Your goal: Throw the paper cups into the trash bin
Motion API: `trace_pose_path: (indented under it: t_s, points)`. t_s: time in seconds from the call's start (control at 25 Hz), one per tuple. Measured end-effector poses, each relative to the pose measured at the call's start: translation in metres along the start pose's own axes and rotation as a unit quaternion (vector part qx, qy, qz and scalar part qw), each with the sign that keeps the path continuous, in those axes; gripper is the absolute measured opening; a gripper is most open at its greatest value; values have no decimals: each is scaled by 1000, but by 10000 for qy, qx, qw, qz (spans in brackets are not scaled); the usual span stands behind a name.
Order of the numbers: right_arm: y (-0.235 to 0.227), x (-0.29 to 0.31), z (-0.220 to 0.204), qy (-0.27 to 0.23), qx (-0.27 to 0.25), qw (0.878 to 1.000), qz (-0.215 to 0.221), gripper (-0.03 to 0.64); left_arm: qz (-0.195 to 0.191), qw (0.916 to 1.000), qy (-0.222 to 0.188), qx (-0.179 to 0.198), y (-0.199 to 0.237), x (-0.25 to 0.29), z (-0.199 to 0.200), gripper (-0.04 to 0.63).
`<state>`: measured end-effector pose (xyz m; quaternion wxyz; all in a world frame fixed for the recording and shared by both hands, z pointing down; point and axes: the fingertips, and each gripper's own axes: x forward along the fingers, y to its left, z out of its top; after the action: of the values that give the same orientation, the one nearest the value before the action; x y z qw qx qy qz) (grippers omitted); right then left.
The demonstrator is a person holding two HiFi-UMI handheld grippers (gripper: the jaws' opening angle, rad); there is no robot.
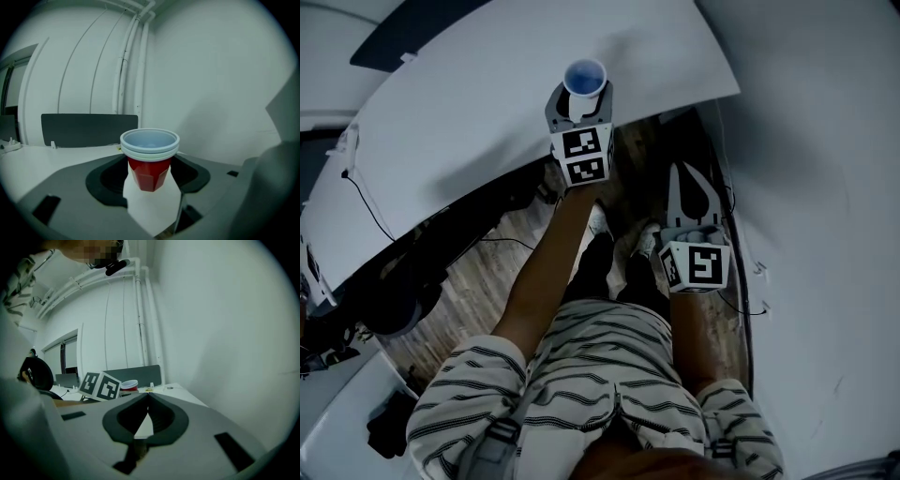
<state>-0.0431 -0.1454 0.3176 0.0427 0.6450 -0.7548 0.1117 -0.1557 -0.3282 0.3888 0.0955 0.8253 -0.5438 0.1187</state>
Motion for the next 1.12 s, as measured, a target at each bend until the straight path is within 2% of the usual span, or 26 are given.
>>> trace_pose_path:
  t_s: [0.2, 0.56, 0.88, 1.12]
  points:
    - [-13, -13, 15, -149, 81, 9998, -42, 9, -30, 10000, -61, 54, -18, -17, 17, 302]
    - [-33, -40, 39, -285, -16, 9993, -224, 9, -328, 9992, -200, 114, -60, -52, 46, 302]
    - [-44, -68, 59, -449, -96, 9973, -574, 9, -785, 9961, -332, 218, -97, -83, 62, 302]
    - [-57, -88, 69, -562, -98, 9936, -979, 9, -1333, 9891, -398, 479, -136, -95, 72, 302]
